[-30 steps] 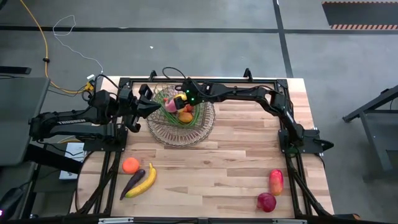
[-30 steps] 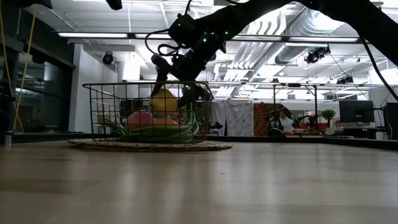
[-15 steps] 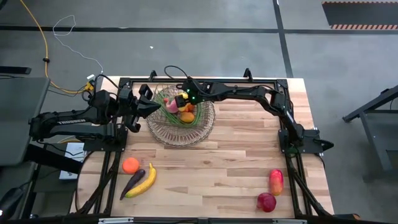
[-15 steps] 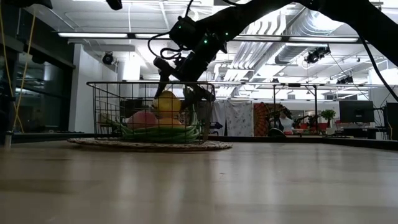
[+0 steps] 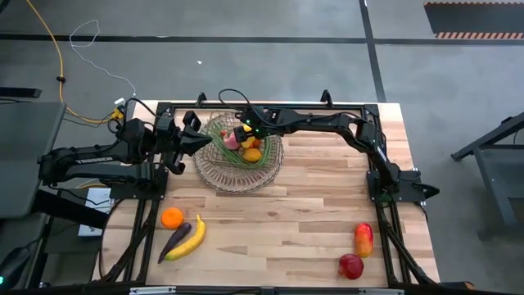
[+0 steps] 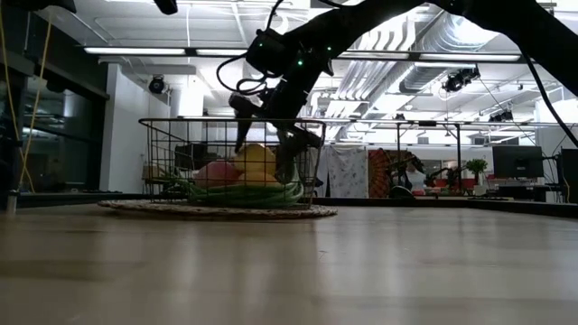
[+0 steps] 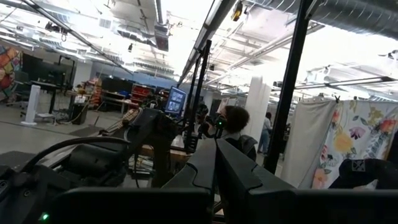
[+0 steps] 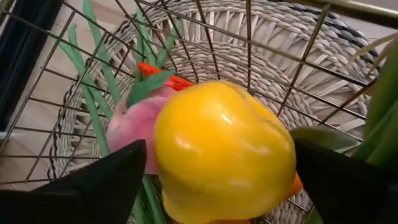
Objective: Build produce basket
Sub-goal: Put the yellow pear into the wire basket, then put the red mango into the wire basket
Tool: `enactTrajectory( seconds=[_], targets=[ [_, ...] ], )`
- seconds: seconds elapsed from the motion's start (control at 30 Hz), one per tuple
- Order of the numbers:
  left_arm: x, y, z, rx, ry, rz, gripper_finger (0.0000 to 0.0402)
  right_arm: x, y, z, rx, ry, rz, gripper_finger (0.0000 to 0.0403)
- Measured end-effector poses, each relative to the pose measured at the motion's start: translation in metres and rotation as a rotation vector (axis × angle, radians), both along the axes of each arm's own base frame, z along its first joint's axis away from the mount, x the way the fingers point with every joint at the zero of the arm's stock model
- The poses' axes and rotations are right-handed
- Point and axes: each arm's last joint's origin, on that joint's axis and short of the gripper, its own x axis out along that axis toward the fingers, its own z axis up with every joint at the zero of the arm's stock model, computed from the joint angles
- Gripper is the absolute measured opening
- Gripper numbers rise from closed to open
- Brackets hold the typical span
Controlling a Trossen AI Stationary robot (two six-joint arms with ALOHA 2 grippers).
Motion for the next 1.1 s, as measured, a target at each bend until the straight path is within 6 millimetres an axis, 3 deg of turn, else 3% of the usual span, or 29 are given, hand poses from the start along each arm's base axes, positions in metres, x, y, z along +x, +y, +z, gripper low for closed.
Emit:
enactTrajectory(
  seconds=[0.17,0.37,0.53,0.73,0.93,1.1],
  targets=[
    [0.0,0.0,0.0,0.004,0.0,0.001,0.0,0.0,0.0,0.002,-0.007,0.008,-0.016,0.039],
    [0.0,0.0,0.0,0.004,0.0,0.001,0.0,0.002,-0.002,0.027,-0.088,0.023,0.019,0.0394],
    [0.0,0.0,0.0,0.004,0.0,0.002,0.0,0.002,0.002,0.057,-0.181,0.081,0.211,0.0394],
    [0.0,0.0,0.0,0.001,-0.001,0.009,0.0,-0.007,0.026,0.091,-0.364,0.256,0.446,0.0394],
    [0.0,0.001,0.0,-0.006,-0.004,0.039,0.0,-0.048,0.045,0.124,-0.503,0.291,0.447,0.0394],
    [0.0,0.002,0.0,0.016,-0.003,0.071,0.0,-0.11,0.059,0.128,-0.525,0.113,0.475,0.0394]
  ],
)
